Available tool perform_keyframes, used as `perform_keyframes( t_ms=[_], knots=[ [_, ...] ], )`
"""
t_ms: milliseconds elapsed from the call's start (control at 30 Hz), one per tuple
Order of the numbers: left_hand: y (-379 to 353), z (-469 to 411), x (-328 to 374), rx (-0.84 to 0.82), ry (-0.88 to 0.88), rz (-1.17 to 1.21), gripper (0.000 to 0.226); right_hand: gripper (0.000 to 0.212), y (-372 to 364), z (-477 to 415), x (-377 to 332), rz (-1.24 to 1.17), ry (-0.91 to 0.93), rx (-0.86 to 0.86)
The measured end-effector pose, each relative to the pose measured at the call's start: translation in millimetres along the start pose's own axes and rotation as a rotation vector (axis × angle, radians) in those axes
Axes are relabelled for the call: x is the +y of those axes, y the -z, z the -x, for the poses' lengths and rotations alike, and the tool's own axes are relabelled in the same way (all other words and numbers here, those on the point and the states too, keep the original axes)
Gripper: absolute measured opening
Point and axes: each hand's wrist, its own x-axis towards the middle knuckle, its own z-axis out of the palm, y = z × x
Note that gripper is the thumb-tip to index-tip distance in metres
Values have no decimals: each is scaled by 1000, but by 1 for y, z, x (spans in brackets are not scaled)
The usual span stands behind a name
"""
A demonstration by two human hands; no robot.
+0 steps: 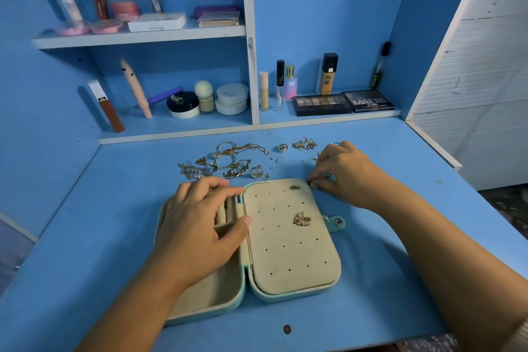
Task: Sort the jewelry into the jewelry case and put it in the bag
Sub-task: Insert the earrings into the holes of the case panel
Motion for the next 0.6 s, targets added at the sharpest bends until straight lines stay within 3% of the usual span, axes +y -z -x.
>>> perform_keyframes(
  t_ms=[233, 600],
  knots=[
    [1, 1, 0, 3, 2, 22, 57, 13, 10, 3, -2, 47, -44, -106],
    [7, 0, -2, -40, 4, 117, 60, 23, 16, -3, -1, 66, -65, -65]
  ],
)
